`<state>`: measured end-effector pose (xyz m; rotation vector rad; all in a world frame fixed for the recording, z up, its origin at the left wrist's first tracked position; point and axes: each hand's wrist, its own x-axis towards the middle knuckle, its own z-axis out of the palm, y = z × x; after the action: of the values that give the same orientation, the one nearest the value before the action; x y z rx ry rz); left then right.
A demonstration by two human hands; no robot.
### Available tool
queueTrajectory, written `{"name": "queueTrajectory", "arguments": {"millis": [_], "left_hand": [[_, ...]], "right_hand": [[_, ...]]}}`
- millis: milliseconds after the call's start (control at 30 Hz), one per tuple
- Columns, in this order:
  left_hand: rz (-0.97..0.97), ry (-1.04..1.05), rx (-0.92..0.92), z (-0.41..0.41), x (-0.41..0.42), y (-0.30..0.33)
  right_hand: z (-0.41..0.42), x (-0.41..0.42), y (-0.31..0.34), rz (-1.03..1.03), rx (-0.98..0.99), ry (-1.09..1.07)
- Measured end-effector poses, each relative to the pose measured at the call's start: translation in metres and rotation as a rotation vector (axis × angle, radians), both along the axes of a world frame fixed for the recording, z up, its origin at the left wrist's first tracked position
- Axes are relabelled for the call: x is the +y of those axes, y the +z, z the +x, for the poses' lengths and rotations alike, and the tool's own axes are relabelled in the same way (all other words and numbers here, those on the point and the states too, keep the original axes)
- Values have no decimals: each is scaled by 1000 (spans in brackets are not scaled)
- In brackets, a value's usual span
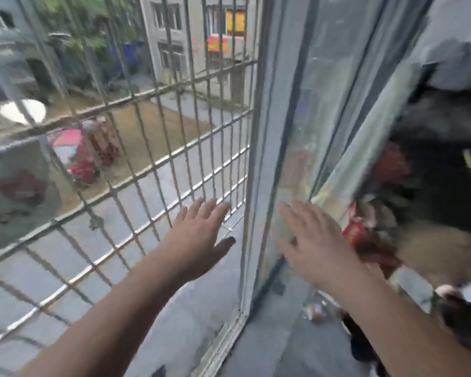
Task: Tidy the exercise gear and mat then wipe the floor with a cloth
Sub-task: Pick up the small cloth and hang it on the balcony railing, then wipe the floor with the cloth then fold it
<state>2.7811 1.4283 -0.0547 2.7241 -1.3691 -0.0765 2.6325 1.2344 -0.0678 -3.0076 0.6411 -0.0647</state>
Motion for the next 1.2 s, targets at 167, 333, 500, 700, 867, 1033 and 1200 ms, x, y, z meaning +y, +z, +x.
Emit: {"name": "queueTrajectory", "arguments": {"millis": [167, 333, 500, 700, 867, 1033, 1200], "left_hand": [[-22, -385, 1, -119, -119, -9], [-45, -719, 11, -243, -211, -14], [-36, -1014, 38, -371, -282, -16], [-47, -1306, 99, -500, -349, -21], [-37, -1444, 124, -577, -420, -46], [-44, -1563, 119, -654, -504, -63], [-42, -1668, 85, -735, -584, -71]], "right_hand": [[-180, -51, -11, -13, -66, -380], [-340, -61, -19, 2, -127, -729], [-471, -52, -29, 24, -119, -1093], [-582, -40, -30, 34, -141, -1449], [-641, -71, -41, -19, -172, -1617], [-700, -133, -52, -12, -169, -1759], [-759, -197, -54, 14, -175, -1857]]}}
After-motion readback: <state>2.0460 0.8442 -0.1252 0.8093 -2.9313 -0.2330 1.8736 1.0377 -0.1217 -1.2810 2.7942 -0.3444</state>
